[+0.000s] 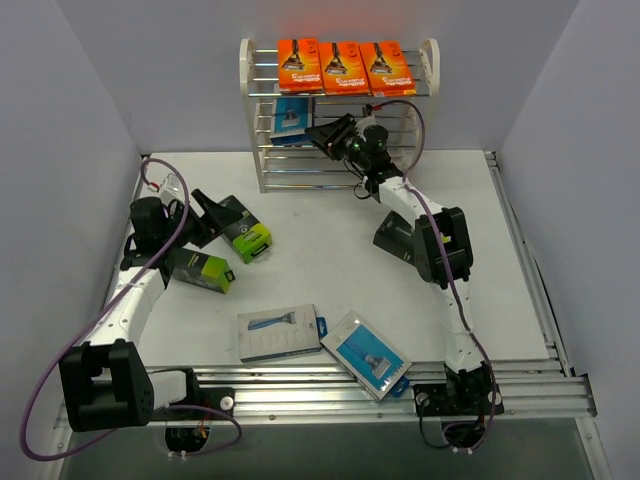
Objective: Place and organize the shaving razors onto the shelf
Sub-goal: Place the shaving razor onto shelf
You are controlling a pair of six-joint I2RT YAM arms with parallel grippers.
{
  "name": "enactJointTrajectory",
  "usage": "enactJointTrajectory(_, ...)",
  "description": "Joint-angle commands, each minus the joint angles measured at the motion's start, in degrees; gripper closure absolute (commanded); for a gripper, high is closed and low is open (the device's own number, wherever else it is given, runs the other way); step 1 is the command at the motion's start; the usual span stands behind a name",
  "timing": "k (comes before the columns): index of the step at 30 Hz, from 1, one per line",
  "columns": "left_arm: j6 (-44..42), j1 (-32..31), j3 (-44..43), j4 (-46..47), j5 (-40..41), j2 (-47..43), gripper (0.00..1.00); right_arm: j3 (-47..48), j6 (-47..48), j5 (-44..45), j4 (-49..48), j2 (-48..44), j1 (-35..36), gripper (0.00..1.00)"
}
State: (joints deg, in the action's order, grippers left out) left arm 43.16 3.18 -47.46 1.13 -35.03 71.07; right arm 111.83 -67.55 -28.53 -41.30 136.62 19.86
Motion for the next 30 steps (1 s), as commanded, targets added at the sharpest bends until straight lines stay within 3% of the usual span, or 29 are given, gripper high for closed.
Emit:
enactJointTrajectory(1,0.26,0.51,-0.61,3.62,-1.27,-0.05,0.14,2.6,0.75,-0.82,-2.82,-0.3,-0.43,0.67)
enactJointTrajectory(2,0.17,0.69,-0.61,3.53,-1.27,-0.14,0.14,2.43,0.75,-0.82,-2.82,-0.47,-0.52,0.61)
enactJointTrajectory(7,0.35,0.69,-0.53,3.8,-1.36,-0.14,0.14,2.34,0.75,-0.73,-2.47,-1.0,-0.7,0.51)
enactJointTrajectory(9,0.35,0.6,-0.44,3.88,-1.36,-0.14,0.14,2.34,0.66,-0.56,-2.21,-1.26,-0.7,0.44)
enactJointTrajectory(10,0.35,0.6,-0.44,3.88,-1.45,-0.23,0.14,2.34,0.49,-0.56,-2.03,-1.27,-0.78,0.35)
enactJointTrajectory(13,0.35,0.69,-0.44,3.97,-1.45,-0.32,0.14,2.34,0.4,-0.73,-1.59,-1.7,-1.05,0.28)
enactJointTrajectory(30,0.44,0.77,-0.35,3.97,-1.71,-1.02,0.14,0.58,1.89,-0.82,2.27,-4.78,-1.31,0.24)
